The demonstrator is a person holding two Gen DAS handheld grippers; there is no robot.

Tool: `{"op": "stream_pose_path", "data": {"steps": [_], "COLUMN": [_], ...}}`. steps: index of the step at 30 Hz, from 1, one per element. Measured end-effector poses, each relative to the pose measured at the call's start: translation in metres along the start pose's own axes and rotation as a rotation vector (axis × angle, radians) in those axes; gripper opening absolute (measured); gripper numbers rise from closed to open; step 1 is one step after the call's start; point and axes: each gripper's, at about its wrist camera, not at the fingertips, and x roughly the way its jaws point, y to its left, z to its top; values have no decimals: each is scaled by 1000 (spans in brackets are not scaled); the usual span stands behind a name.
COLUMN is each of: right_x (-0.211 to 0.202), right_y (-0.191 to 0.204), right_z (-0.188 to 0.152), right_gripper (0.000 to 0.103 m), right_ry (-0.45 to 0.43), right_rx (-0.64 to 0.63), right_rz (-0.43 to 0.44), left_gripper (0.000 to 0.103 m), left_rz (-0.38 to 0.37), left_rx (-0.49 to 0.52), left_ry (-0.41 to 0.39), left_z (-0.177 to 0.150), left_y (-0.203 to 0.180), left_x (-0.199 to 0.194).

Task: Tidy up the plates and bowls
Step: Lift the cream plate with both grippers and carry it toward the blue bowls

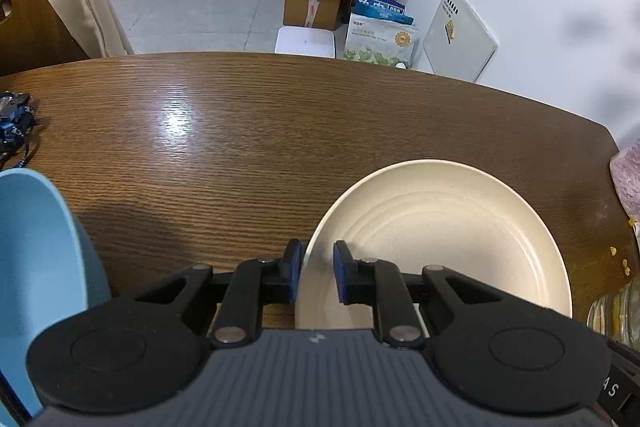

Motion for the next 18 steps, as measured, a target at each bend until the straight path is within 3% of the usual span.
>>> {"op": "stream_pose_path", "data": {"steps": [9,18], "right_x": [-25,-70], "right_y": [-2,1], "right_z": [-13,-31], "right_gripper": [8,8], "right_ry": [-65,-126], "right_rx": [5,-14], "right_rz": [27,32], "left_gripper": [18,18], "left_rz": [-26,-77], "left_rx": [15,3], "left_ry": [-73,-95], "left_z": [-12,-34], "left_y": [2,15], "left_x": [-36,-70]}}
